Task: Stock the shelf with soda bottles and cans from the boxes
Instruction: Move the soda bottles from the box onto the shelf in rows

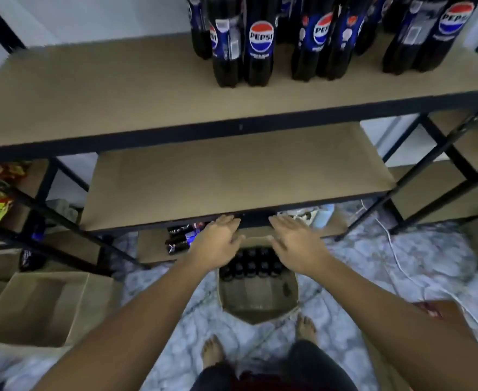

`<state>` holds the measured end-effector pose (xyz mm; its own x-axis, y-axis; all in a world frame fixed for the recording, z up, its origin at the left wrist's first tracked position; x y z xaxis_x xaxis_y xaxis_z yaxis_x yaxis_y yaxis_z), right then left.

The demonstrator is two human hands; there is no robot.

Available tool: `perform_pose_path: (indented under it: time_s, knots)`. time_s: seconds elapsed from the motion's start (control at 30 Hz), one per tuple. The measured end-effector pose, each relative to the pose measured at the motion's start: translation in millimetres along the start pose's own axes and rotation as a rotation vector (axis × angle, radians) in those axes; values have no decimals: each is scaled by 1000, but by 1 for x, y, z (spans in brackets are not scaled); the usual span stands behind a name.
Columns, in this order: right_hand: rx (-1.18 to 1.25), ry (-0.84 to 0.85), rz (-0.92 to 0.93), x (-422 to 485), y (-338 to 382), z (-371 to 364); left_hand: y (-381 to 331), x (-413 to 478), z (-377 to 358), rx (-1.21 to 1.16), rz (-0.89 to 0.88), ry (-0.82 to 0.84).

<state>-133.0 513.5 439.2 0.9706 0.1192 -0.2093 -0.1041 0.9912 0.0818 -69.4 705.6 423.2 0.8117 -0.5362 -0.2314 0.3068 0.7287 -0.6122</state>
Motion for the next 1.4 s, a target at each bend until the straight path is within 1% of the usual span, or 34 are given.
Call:
perform_pose_path:
  time_s: [0.1, 0.23, 0.33, 0.47, 0.63, 0.73, 0.8, 0.87, 0.93, 1.0, 1.07, 1.13, 1.27, 1.4]
  knots:
    - [53, 149, -34, -19, -1, -64, 28, -10, -56, -37, 126, 123]
    - [113, 304, -113, -32, -12, -136, 56, -12, -118, -84, 214, 253]
    - [191, 411, -190, -25, -25, -192, 83, 4, -164, -124, 282, 279]
    - [299, 482, -296, 0, -45, -279, 126, 43, -237, -207, 357, 283]
    - [413, 467, -374, 50, -73, -407, 195, 111, -347, -258, 401, 252]
    - [473, 400, -440, 90, -87, -475, 231, 150, -405, -255, 412, 195]
    - [479, 333, -499, 114, -100, -512, 247, 174, -440, -311, 425, 153]
    - [480, 302, -537, 132, -111, -542, 260, 195, -469, -427, 465, 123]
    - [443, 298, -559, 146, -118, -564, 274, 213, -488, -483, 500, 62]
    - [426, 228, -584, 153, -125, -575, 281, 225, -499, -472, 495, -2]
    - [470, 137, -573, 155, -127, -581, 282, 231, -504, -494, 488, -82]
    - [533, 104, -552, 152, -128, -583, 281, 231, -508, -518, 486, -131]
    - [529, 137, -505, 140, -125, -572, 277, 216, -506, -566, 553, -145]
    - [434, 121, -478, 127, -120, -545, 261, 193, -485, -626, 524, -148]
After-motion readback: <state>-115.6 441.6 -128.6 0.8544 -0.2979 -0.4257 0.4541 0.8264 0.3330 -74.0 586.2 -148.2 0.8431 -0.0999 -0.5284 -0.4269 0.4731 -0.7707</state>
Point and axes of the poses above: each hand's wrist, its own x-axis towards the middle knuckle, its own z-axis out of the back of the hand, y = z × x, the point moved 4 cm from there along x, towards the middle knuckle, and after that the axes turned 15 degrees about -x, right-handed, at the moved point
